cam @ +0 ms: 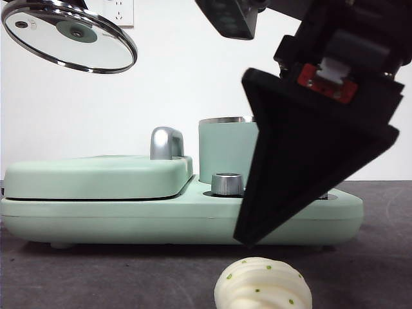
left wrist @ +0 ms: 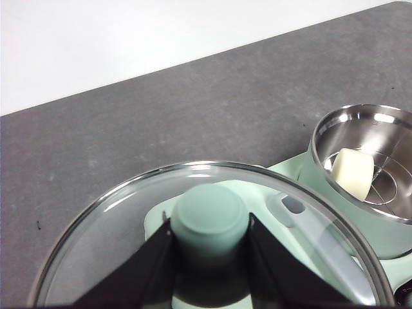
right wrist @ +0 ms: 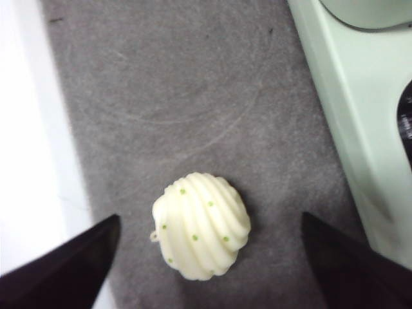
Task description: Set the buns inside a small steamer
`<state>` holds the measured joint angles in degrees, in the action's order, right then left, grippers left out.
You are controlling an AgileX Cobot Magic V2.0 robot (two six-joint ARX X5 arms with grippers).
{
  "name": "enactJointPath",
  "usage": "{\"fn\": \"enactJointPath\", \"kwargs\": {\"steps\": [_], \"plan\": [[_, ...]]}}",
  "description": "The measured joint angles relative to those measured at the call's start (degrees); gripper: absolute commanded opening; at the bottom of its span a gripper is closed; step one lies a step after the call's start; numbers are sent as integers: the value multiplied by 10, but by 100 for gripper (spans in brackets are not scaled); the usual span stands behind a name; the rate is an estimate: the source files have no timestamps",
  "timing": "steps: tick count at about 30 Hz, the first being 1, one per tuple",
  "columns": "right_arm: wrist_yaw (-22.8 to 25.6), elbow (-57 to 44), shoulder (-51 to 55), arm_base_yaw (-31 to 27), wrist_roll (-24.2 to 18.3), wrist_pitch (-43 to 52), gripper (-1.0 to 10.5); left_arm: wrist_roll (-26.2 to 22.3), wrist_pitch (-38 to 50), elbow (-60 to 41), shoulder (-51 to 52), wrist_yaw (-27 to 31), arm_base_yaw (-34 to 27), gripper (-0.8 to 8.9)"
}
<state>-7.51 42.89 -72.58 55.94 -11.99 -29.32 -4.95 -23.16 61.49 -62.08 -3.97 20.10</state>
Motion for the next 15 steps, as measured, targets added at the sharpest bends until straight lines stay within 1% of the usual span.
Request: {"fn": "enactJointPath", "kwargs": {"steps": [11, 15], "plan": [[0, 0, -51, 3, 1, 2, 492, 0, 0, 0, 0, 0, 0, 10], [-2, 0, -68, 3, 2, 5, 447, 0, 0, 0, 0, 0, 0, 10]]}}
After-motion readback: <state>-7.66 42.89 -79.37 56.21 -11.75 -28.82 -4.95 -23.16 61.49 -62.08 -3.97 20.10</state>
